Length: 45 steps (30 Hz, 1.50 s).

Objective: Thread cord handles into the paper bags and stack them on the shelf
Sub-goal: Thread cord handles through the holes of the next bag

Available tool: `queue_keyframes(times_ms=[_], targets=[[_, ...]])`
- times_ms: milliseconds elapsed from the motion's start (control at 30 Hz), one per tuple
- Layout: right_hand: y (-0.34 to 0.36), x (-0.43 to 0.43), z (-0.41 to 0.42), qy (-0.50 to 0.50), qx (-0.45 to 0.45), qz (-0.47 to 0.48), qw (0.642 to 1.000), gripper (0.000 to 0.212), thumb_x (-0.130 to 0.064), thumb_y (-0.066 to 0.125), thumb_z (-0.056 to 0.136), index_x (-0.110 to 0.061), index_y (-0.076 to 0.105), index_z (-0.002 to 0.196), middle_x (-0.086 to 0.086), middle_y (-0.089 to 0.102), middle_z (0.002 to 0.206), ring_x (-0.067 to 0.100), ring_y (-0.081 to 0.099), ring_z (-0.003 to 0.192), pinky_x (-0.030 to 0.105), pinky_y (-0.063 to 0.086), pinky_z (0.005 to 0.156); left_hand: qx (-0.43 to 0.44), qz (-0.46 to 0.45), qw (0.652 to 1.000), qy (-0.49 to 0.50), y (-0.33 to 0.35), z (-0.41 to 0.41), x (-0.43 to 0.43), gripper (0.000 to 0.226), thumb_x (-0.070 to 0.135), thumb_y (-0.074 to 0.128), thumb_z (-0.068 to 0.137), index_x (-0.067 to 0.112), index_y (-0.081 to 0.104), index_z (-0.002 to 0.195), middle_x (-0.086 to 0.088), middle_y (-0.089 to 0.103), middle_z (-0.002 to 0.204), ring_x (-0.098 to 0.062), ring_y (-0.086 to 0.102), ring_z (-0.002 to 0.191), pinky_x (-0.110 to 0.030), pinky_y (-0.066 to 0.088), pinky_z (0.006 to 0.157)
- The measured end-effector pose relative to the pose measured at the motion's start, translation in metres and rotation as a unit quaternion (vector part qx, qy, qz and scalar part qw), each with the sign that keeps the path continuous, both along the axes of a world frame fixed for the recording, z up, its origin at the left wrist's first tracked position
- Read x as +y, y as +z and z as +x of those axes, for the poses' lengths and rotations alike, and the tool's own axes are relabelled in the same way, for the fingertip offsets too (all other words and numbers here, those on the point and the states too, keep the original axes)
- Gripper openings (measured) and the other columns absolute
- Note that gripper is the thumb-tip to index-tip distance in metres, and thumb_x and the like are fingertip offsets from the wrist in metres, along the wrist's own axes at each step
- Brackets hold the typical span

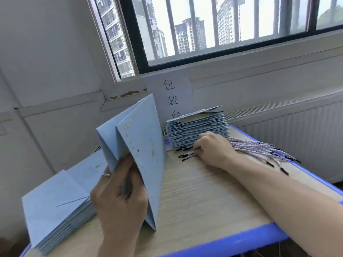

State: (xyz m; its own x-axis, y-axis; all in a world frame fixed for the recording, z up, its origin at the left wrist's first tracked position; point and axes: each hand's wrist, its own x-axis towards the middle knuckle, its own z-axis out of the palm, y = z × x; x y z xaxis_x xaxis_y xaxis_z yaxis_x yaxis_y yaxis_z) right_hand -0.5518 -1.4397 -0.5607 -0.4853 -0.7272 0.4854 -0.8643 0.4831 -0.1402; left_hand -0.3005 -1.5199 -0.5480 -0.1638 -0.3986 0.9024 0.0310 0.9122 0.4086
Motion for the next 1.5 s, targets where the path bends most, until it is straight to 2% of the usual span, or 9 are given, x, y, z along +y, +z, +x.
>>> queue_keyframes(times_ms=[200, 300, 433, 567, 733, 867, 1033, 1167, 1500], targets=[[0.002, -0.002, 0.008, 0.033, -0.105, -0.141, 0.984, 0.011, -0.017, 0.062, 0.089, -0.02, 0.072, 0.086, -0.002, 0.069, 0.082, 0.022, 0.064, 0.078, 0.037, 0.056, 0.072, 0.007, 0.051, 0.996, -0.072, -0.001, 0.001, -0.003, 0.031, 0.024, 0.052, 0.094, 0.005, 0.075, 0.098, -0.008, 0.072, 0.085, -0.015, 0.059, 0.069, -0.013, 0.039, 0.057], [0.011, 0.005, 0.019, 0.075, -0.143, -0.189, 0.969, 0.011, -0.009, 0.057, 0.094, -0.017, 0.059, 0.086, -0.006, 0.059, 0.069, 0.013, 0.054, 0.064, 0.016, 0.042, 0.059, 0.018, 0.079, 0.993, -0.087, -0.003, 0.0, -0.004, 0.04, 0.034, 0.049, 0.095, 0.003, 0.074, 0.101, -0.01, 0.072, 0.086, -0.018, 0.061, 0.071, -0.015, 0.039, 0.058], [0.024, 0.011, 0.039, 0.151, -0.161, -0.265, 0.939, 0.015, -0.011, 0.055, 0.1, -0.014, 0.057, 0.086, -0.012, 0.046, 0.053, 0.007, 0.041, 0.047, 0.016, 0.031, 0.049, 0.038, 0.108, 0.99, -0.081, -0.005, -0.002, -0.007, 0.033, 0.035, 0.05, 0.098, 0.018, 0.074, 0.111, 0.0, 0.073, 0.089, -0.023, 0.063, 0.076, -0.032, 0.047, 0.056], [0.037, 0.014, 0.062, 0.218, -0.139, -0.329, 0.908, 0.014, -0.014, 0.06, 0.099, -0.017, 0.065, 0.087, -0.015, 0.041, 0.048, 0.008, 0.032, 0.045, 0.012, 0.026, 0.048, 0.042, 0.128, 0.987, -0.091, -0.004, -0.001, -0.006, 0.028, 0.051, 0.048, 0.092, 0.056, 0.066, 0.113, 0.007, 0.072, 0.105, -0.016, 0.067, 0.095, -0.029, 0.055, 0.068], [0.056, 0.016, 0.098, 0.327, -0.209, -0.362, 0.847, 0.013, -0.031, 0.062, 0.091, -0.023, 0.072, 0.087, -0.019, 0.042, 0.048, 0.004, 0.027, 0.043, 0.012, 0.023, 0.046, 0.044, 0.121, 0.987, -0.093, -0.002, -0.006, -0.006, 0.022, 0.073, 0.046, 0.085, 0.073, 0.057, 0.105, -0.005, 0.069, 0.096, -0.005, 0.066, 0.083, -0.019, 0.053, 0.063], [0.059, 0.015, 0.121, 0.387, -0.225, -0.35, 0.823, 0.03, -0.017, 0.059, 0.095, -0.018, 0.063, 0.065, -0.015, 0.038, 0.049, 0.002, 0.027, 0.046, 0.015, 0.023, 0.046, 0.047, 0.131, 0.984, -0.111, -0.004, -0.009, -0.006, 0.035, 0.083, 0.042, 0.081, 0.069, 0.06, 0.108, -0.006, 0.069, 0.098, -0.01, 0.067, 0.078, -0.044, 0.057, 0.064], [0.055, 0.01, 0.141, 0.402, -0.239, -0.317, 0.825, 0.036, -0.01, 0.051, 0.09, -0.014, 0.041, 0.056, -0.014, 0.03, 0.051, 0.003, 0.025, 0.047, 0.015, 0.023, 0.048, 0.049, 0.125, 0.983, -0.124, -0.006, -0.008, -0.007, 0.045, 0.081, 0.042, 0.081, 0.058, 0.065, 0.111, -0.008, 0.069, 0.091, -0.018, 0.064, 0.071, -0.034, 0.05, 0.058], [0.056, 0.01, 0.137, 0.377, -0.249, -0.337, 0.826, 0.037, -0.006, 0.051, 0.092, -0.017, 0.042, 0.058, -0.012, 0.031, 0.051, 0.003, 0.026, 0.047, 0.015, 0.023, 0.047, 0.039, 0.114, 0.985, -0.123, -0.004, -0.007, -0.005, 0.043, 0.084, 0.039, 0.081, 0.063, 0.061, 0.112, -0.004, 0.066, 0.085, -0.01, 0.058, 0.067, -0.015, 0.041, 0.059], [0.048, 0.001, 0.136, 0.369, -0.214, -0.335, 0.84, 0.033, -0.023, 0.051, 0.097, -0.027, 0.049, 0.065, -0.009, 0.035, 0.053, 0.007, 0.029, 0.049, 0.02, 0.026, 0.048, 0.071, 0.089, 0.983, -0.14, 0.0, -0.01, -0.002, 0.027, 0.047, 0.061, 0.082, 0.066, 0.065, 0.101, 0.018, 0.069, 0.095, -0.004, 0.066, 0.089, -0.009, 0.047, 0.07]])
